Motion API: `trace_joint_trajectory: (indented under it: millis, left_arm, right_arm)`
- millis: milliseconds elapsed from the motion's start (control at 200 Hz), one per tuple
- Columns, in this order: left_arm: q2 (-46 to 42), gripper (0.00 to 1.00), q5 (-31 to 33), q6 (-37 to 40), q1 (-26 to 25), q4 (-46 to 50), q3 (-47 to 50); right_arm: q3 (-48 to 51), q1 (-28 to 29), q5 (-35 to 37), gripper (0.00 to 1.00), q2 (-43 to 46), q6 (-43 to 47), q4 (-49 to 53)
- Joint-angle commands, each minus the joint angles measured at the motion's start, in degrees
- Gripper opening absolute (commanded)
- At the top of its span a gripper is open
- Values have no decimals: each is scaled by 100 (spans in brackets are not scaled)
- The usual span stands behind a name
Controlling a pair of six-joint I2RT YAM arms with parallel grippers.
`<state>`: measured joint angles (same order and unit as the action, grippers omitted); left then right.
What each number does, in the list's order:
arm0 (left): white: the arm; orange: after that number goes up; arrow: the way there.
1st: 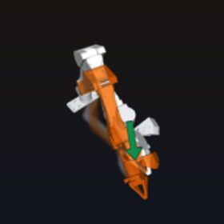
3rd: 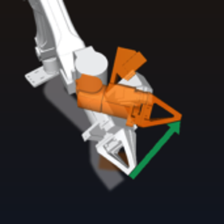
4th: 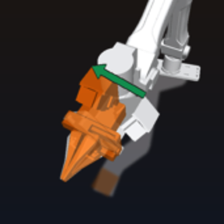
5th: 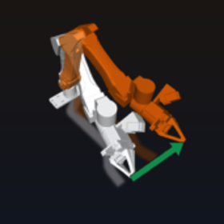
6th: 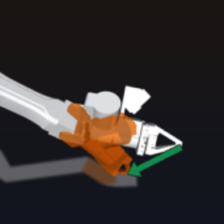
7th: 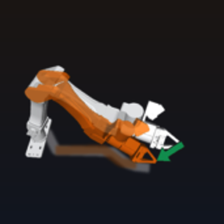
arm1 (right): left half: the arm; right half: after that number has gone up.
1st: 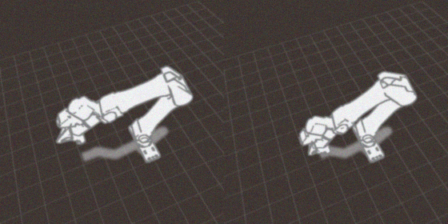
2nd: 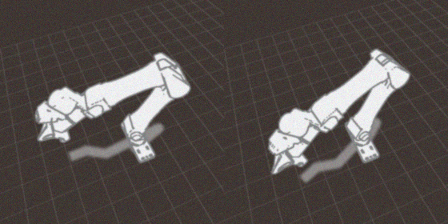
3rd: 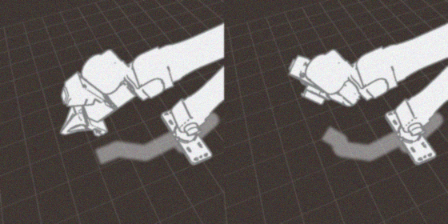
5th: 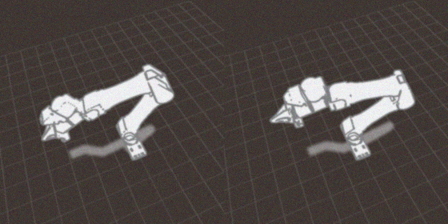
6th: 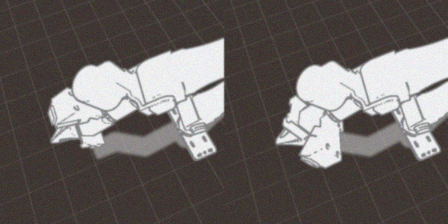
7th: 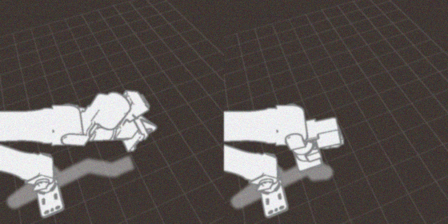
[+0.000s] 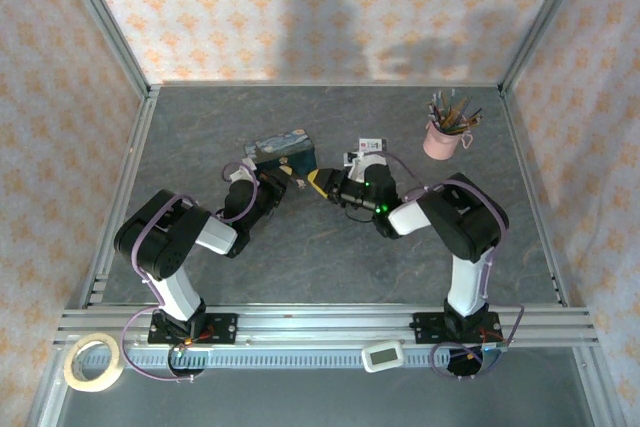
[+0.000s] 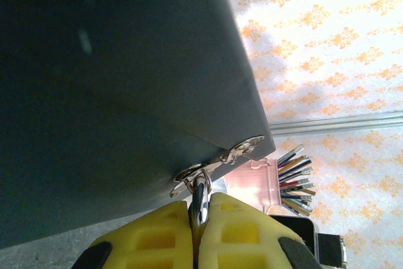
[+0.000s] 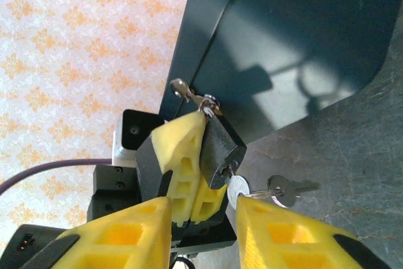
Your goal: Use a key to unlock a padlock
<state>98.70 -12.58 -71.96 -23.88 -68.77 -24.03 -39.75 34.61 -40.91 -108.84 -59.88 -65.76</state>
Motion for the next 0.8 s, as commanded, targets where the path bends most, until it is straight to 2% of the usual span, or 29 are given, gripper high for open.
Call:
trace_joint_trajectory:
  millis: [0, 696, 726, 791]
  left_arm:
    - [-114, 0, 90, 33, -10, -303, -128]
    - [40, 0, 158, -283, -267, -760, -49]
    - [46, 0, 159, -284, -275, -769, -49]
    - [47, 0, 175, -301, -281, -791, -41]
  right_arm:
    - [-76, 80, -28, 30, -194, -133, -487]
    - [-333, 186, 1, 31, -662, -248, -728]
    - [-320, 185, 1, 29, -664, -252, -741]
    - [-316, 186, -16, 17, -691, -283, -809]
